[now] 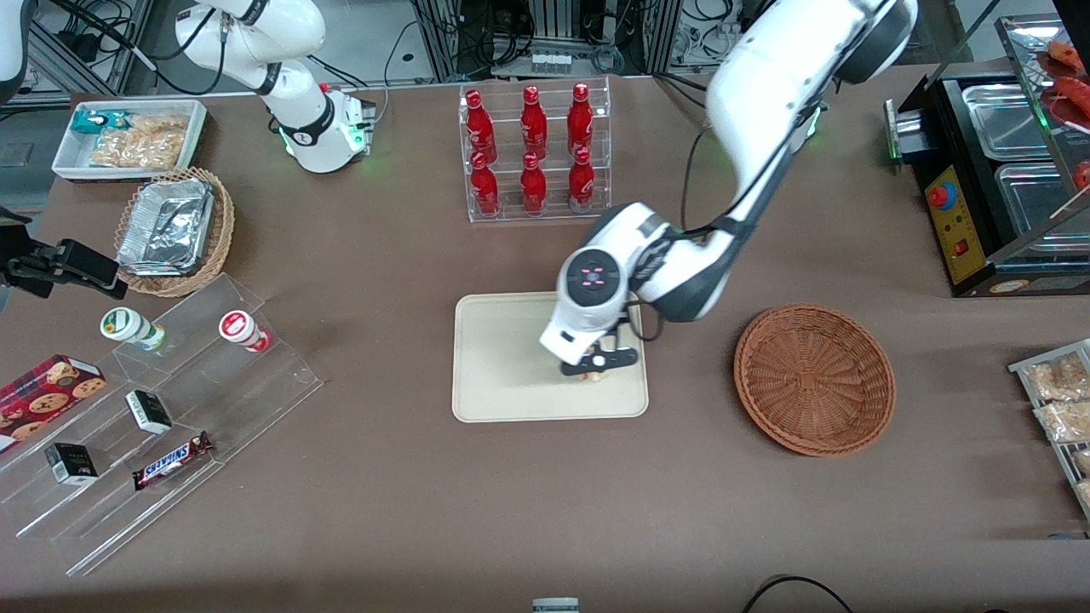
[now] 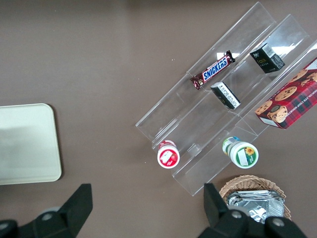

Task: Place sandwich from basket to tray
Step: 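Lower the sandwich onto the tray and open the left gripper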

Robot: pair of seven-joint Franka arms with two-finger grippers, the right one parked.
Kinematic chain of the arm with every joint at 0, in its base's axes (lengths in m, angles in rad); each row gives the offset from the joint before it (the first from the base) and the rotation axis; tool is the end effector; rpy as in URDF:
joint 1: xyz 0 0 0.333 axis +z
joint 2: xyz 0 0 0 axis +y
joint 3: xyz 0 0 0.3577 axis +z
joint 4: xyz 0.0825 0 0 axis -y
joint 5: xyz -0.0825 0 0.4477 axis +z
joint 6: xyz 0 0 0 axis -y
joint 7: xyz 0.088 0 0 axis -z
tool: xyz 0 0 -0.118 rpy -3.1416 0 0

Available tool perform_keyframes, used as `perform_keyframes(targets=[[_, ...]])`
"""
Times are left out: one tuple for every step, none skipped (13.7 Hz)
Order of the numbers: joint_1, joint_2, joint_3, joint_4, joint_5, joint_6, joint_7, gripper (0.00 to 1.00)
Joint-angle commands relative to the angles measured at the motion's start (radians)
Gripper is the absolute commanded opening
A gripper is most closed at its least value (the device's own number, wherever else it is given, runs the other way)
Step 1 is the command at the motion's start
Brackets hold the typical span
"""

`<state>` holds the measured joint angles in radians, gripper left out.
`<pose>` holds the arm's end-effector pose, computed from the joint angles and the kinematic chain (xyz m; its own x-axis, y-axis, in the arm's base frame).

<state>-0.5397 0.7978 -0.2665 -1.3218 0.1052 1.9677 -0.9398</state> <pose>0.5986 -0.5454 0.2456 0.9762 0.1529 -0.1535 0.1480 -0.9880 -0.0430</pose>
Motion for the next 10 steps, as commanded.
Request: perform_keyframes(targets=[[-0.028, 0.092, 0.009, 0.113, 0.019, -0.015, -0.014, 0.13], [-0.037, 0.101, 0.009, 0.113, 0.019, -0.010, -0.014, 0.16], [-0.037, 0.115, 0.009, 0.114, 0.019, 0.003, -0.014, 0.20], [-0.040, 0.122, 0.009, 0.116, 0.019, 0.029, -0.014, 0.30], [-0.040, 0.124, 0.010, 0.116, 0.019, 0.036, -0.014, 0.59], [-0.039, 0.121, 0.012, 0.118, 0.019, 0.036, -0.013, 1.00], [-0.037, 0.112, 0.015, 0.121, 0.021, 0.034, -0.013, 1.00], [-0.029, 0.095, 0.032, 0.127, 0.019, 0.027, -0.013, 1.00], [-0.026, 0.063, 0.056, 0.133, 0.014, 0.020, -0.013, 1.00], [-0.025, 0.029, 0.078, 0.131, 0.011, 0.008, -0.011, 1.00]])
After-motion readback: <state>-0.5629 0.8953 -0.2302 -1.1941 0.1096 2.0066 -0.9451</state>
